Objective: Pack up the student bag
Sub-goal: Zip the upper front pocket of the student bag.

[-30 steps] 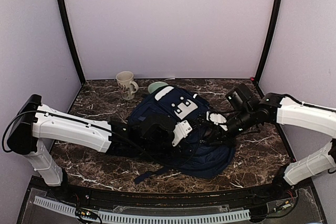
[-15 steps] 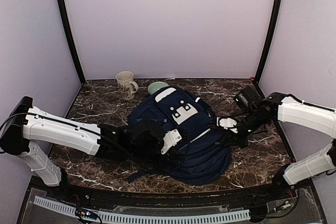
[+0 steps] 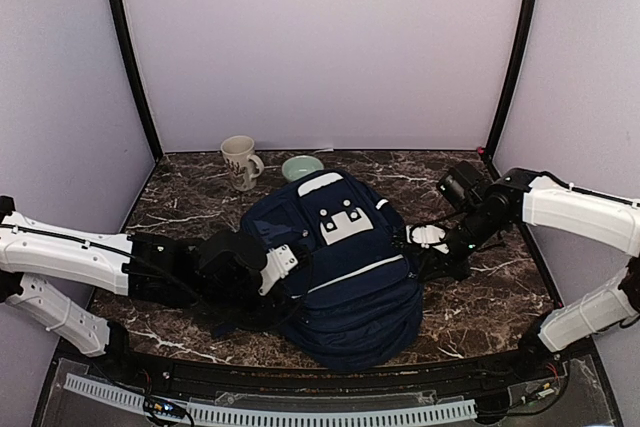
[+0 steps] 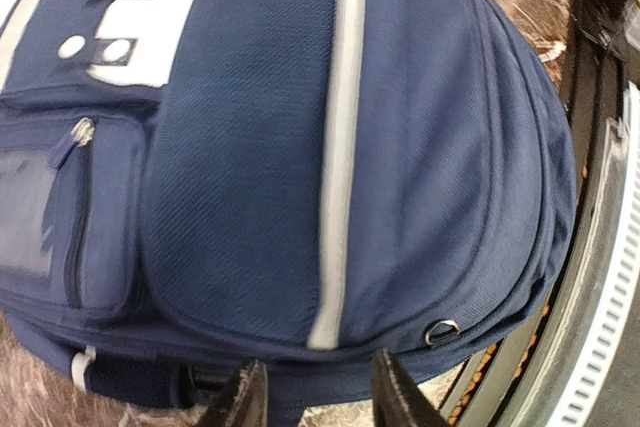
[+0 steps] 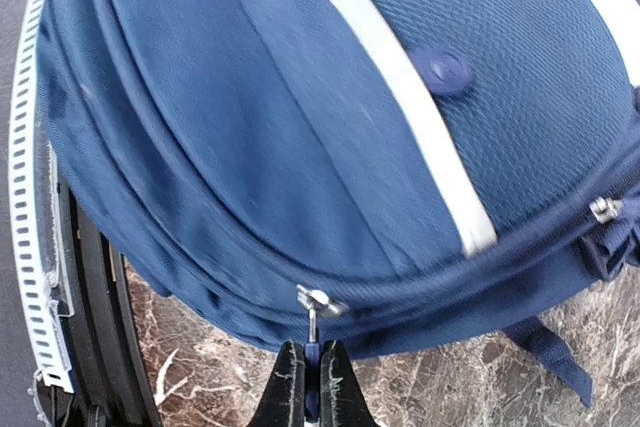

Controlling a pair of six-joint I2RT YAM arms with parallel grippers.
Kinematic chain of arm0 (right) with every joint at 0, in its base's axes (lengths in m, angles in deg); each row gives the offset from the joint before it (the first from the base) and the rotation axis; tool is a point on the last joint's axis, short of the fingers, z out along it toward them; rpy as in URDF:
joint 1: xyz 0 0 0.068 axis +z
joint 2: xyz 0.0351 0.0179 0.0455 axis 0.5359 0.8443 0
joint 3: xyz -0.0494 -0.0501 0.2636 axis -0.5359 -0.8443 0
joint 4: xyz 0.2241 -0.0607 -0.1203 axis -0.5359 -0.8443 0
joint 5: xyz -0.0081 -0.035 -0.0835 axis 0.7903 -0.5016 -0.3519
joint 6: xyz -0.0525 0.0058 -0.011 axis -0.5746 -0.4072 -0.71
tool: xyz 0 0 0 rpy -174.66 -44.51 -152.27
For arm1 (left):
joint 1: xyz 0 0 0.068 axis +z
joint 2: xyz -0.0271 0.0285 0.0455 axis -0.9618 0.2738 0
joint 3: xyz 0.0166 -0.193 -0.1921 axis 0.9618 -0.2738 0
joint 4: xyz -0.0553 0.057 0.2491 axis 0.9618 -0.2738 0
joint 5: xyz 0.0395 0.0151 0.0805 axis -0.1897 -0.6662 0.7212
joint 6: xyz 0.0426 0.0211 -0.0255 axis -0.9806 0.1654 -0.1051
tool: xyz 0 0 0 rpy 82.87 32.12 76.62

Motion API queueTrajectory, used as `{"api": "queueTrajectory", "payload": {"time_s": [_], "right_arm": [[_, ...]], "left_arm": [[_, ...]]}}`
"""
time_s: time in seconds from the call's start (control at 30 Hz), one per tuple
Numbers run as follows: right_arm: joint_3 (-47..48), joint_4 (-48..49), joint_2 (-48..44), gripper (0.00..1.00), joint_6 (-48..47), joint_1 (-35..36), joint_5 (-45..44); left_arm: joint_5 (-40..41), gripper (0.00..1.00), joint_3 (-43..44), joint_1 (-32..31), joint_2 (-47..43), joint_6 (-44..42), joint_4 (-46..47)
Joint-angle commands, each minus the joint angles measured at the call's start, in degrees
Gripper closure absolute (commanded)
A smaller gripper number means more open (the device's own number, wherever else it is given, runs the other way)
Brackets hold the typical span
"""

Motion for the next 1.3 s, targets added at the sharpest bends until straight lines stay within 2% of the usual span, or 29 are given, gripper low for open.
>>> {"api": "queueTrajectory", "payload": {"time_s": [0.0,0.3,0.4,0.57,0.7,0.97,1.27], "right_arm": [[2.9,-3.0,-0.5,1.00,3.0,4.9,0.8],[5.9,-4.1,-0.5,1.00,5.9,8.1,2.9],[5.6,-4.1,-0.7,1.00,6.2,8.1,3.7],[4.5,-4.1,-1.3,1.00,6.4,8.1,4.8],[3.9,-4.0,-1.4,1.00,6.2,8.1,4.8],[3.4,-3.7,-0.8,1.00,6.1,8.1,5.5],[3.4,-3.7,-0.6,1.00,6.4,8.1,6.1]], "left_arm": [[7.5,0.57,1.5,-2.7,-2.0,-0.3,-4.7],[5.3,0.48,16.4,-5.0,16.1,-8.8,3.8],[6.6,0.47,20.3,-5.1,21.9,-9.9,5.7],[11.7,0.52,25.7,-5.1,28.7,-11.8,2.5],[10.5,0.53,26.4,-5.1,29.3,-12.3,2.8],[0.0,0.50,19.5,-6.5,21.7,-13.2,17.0],[1.9,0.50,21.7,-6.6,27.5,-11.9,14.8]]}}
